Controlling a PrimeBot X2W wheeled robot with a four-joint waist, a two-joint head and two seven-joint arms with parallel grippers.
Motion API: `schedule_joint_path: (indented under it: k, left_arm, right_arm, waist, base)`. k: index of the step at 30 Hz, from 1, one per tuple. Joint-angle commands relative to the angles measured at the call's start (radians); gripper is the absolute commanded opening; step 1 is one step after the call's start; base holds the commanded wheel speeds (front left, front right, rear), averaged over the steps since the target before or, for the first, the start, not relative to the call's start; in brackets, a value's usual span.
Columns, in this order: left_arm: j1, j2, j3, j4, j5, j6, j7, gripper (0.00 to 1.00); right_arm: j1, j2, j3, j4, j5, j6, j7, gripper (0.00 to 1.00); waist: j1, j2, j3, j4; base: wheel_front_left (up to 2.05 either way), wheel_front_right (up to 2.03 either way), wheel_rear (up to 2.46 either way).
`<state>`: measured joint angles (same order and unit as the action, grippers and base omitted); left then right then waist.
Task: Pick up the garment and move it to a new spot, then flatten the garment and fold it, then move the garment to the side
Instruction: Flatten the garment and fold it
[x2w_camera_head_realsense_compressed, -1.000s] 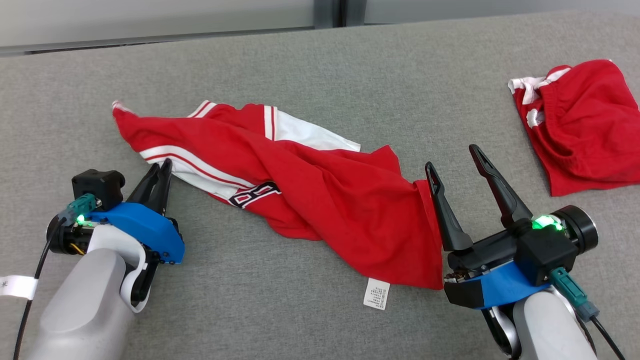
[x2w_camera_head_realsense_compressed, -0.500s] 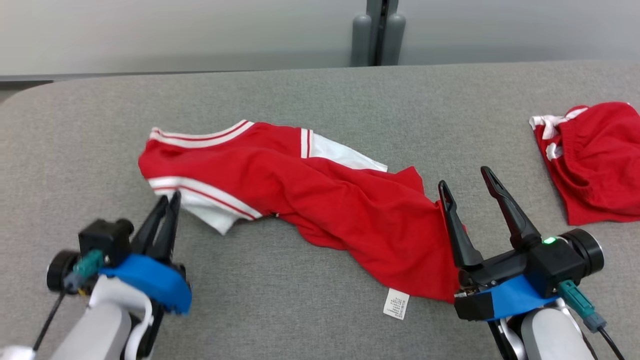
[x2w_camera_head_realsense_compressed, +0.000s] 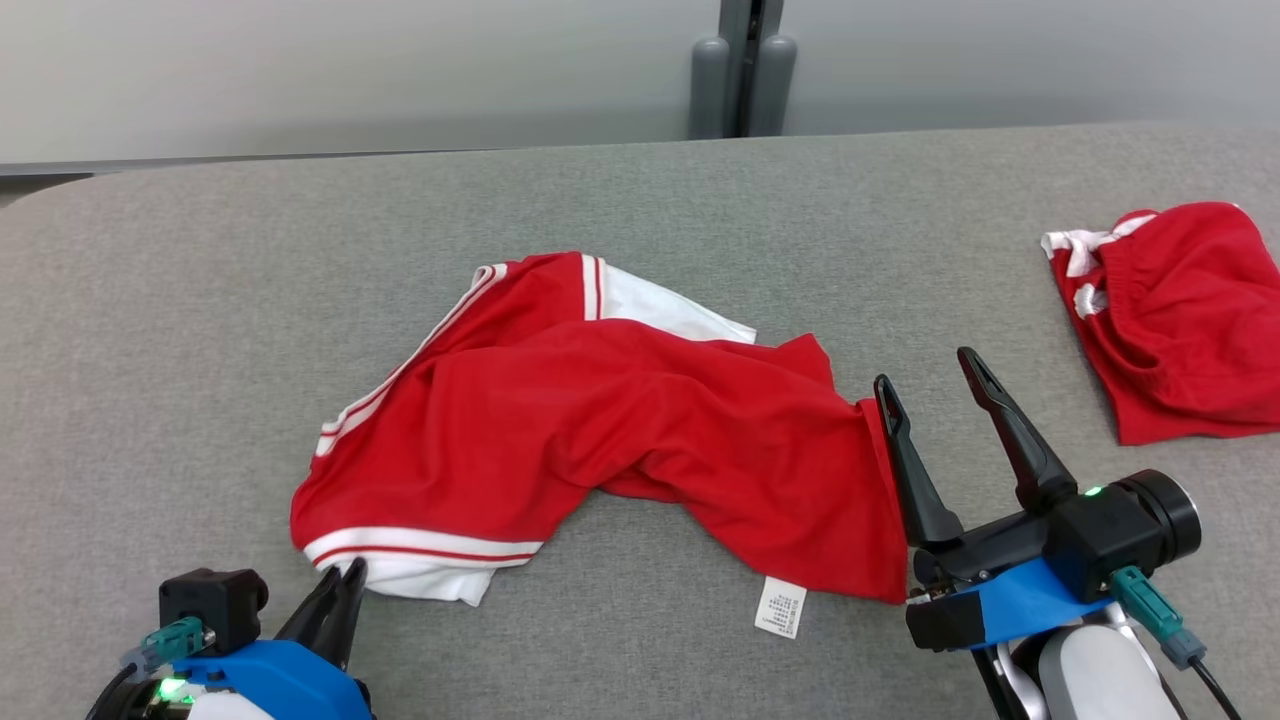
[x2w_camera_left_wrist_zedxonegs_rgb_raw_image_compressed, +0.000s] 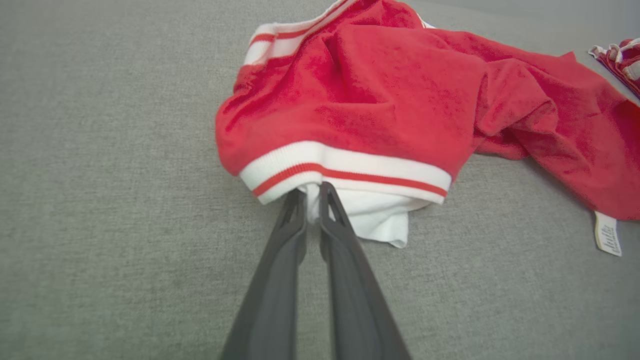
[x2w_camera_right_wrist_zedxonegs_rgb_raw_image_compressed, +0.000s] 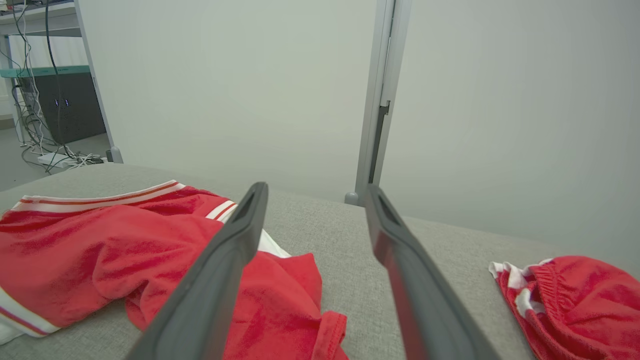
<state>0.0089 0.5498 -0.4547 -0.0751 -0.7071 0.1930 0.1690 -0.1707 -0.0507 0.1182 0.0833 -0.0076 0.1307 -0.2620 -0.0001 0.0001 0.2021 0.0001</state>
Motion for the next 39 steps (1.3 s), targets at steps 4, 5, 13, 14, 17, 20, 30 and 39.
schedule_joint_path:
  k: [4,5,13,14,17,20,30,39]
  left_arm:
    - [-0.03,-0.02,0.008,0.075,-0.033,-0.016,0.008,0.0]
    - [-0.038,-0.024,0.009,0.096,-0.035,-0.02,0.002,0.0]
    - [-0.081,-0.04,0.002,0.149,0.005,-0.02,-0.054,1.0]
    - [-0.082,-0.037,0.0,0.141,0.012,-0.015,-0.058,1.0]
    - [-0.087,-0.033,-0.008,0.1,0.032,-0.008,-0.066,1.0]
    - [-0.098,-0.041,-0.03,0.067,0.038,-0.017,-0.054,1.0]
    - [-0.264,-0.058,-0.08,0.235,0.084,-0.065,0.002,1.0]
    - [-0.417,-0.103,-0.098,0.455,0.077,-0.129,0.026,1.0]
  right_arm:
    - [-0.004,0.0,0.0,0.011,-0.002,0.0,-0.004,1.0]
    - [-0.003,0.0,0.0,0.012,-0.004,0.0,-0.004,1.0]
    - [0.015,0.0,-0.013,0.02,-0.008,0.0,-0.004,1.0]
    - [0.014,0.0,-0.013,0.021,-0.008,0.0,-0.004,1.0]
    - [0.012,0.0,-0.01,0.021,-0.004,0.0,-0.004,1.0]
    - [0.011,0.0,-0.006,0.018,-0.002,0.0,-0.004,1.0]
    - [-0.013,0.0,0.005,0.019,-0.013,0.0,-0.004,1.0]
    - [-0.033,0.0,-0.002,0.012,-0.021,0.0,-0.004,1.0]
  waist:
    - [0.0001,-0.0001,0.003,-0.023]
    - [0.0001,-0.0001,0.002,-0.026]
    - [0.0001,-0.0001,-0.013,-0.033]
    - [0.0001,-0.0001,-0.015,-0.032]
    - [0.0001,-0.0001,-0.021,-0.028]
    - [0.0001,-0.0001,-0.02,-0.027]
    - [0.0001,-0.0001,0.021,-0.047]
    - [0.0001,-0.0001,0.062,-0.063]
  base:
    - [0.0,0.0,0.0]
    - [0.0,0.0,0.0]
    - [0.0,0.0,0.0]
    - [0.0,0.0,0.0]
    - [0.0,0.0,0.0]
    - [0.0,0.0,0.0]
    - [0.0,0.0,0.0]
    - [0.0,0.0,0.0]
